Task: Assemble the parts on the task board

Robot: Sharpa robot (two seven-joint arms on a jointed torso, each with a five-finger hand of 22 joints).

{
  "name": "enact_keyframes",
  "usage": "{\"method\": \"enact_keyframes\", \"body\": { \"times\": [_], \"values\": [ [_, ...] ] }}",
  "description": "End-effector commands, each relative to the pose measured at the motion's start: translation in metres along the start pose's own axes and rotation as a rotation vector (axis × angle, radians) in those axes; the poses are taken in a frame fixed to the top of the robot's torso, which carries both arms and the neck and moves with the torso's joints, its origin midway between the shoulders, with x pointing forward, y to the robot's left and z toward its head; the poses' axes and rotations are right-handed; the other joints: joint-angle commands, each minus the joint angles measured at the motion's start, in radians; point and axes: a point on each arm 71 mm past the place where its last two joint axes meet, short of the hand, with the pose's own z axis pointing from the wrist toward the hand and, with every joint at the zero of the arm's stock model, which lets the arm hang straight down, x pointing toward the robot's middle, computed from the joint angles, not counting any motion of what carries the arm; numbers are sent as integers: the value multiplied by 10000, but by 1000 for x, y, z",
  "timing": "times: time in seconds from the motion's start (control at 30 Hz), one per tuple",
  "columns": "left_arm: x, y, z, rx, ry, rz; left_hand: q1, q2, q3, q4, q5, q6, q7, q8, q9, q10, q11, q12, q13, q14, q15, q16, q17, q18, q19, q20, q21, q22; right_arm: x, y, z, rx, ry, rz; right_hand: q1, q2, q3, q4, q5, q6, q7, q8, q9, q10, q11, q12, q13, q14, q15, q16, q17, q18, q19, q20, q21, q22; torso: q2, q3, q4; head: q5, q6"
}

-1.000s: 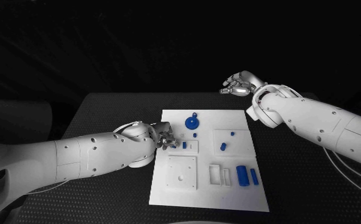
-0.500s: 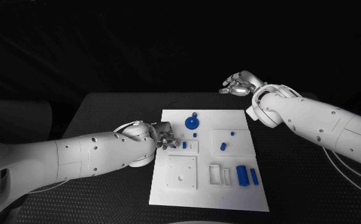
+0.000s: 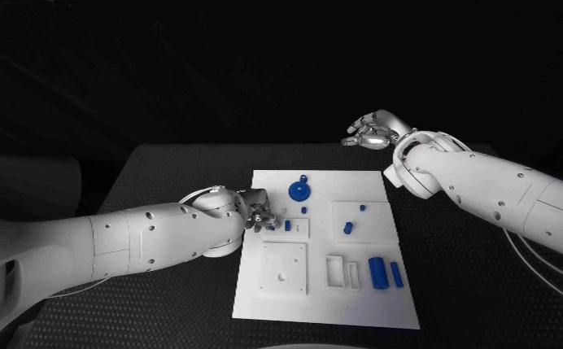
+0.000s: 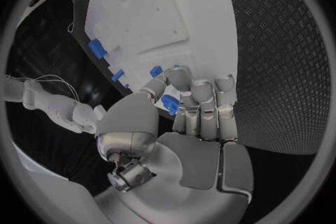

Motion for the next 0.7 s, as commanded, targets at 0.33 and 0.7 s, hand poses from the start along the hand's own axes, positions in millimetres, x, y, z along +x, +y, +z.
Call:
{"method": "enact_keyframes", "body": {
  "times": [0.33, 0.7],
  "values": [
    [9, -1, 2, -96, 512, 207, -587, -566, -72, 530, -166, 431, -364, -63, 31, 6, -30, -84, 64, -20, -54, -3, 34, 29, 48, -1133, 33, 159, 1, 1, 0, -86, 103, 8, -21, 61, 1, 63, 47, -73, 255, 53, -13, -40, -6, 51, -17, -76, 19, 53, -15, 8, -3, 51, -54, 13, -3, 2, 8, -35, 27],
    [9, 1, 2, -130, 539, 234, -703, -994, -47, 754, -278, 432, -375, -69, 62, 12, -41, -104, 110, -19, -73, -9, 54, 57, 50, -1147, 35, 162, 0, 0, 0, -68, 101, 2, -31, 59, -4, 72, 48, -73, 255, 54, -17, -41, -5, 58, -29, -78, 20, 59, -24, 10, -3, 54, -57, 17, 2, -5, 6, -53, 10]
  ]
}}
